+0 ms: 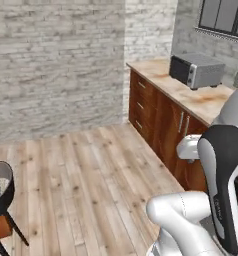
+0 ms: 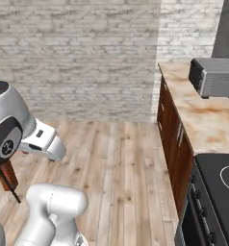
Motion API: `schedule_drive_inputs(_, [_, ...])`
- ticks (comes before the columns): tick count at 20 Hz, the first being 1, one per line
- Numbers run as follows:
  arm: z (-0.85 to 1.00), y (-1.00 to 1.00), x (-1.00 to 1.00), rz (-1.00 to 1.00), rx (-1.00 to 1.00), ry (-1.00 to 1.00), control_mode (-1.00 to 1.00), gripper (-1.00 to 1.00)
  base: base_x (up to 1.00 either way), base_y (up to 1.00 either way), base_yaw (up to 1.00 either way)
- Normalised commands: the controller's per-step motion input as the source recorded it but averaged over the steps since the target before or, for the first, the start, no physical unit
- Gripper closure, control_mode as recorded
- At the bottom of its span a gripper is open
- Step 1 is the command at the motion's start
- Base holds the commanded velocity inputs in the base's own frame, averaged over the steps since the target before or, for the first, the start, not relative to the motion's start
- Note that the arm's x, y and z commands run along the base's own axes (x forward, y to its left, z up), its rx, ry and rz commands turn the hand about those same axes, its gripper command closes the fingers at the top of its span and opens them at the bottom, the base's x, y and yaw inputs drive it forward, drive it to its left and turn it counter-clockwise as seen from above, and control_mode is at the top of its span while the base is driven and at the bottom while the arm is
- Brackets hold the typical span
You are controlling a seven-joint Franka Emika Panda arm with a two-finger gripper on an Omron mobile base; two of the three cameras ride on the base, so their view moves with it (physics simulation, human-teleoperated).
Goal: Navigate to the stove.
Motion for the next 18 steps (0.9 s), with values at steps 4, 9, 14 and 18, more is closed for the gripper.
schedule_drive_inputs(4, [0.0,0.0,0.0,0.0,0.0,0.0,1.0,-1.0,0.74,0.2,-0.6])
schedule_drive_inputs(9, [0.0,0.0,0.0,0.0,0.0,0.0,1.0,-1.0,0.1,0.27,-0.88])
schedule_drive_inputs(14, [0.0,0.0,0.0,0.0,0.0,0.0,1.0,-1.0,0.0,0.17,-0.95])
schedule_drive_inputs(18, [0.0,0.0,0.0,0.0,0.0,0.0,1.0,-1.0,0.0,0.15,-0.92])
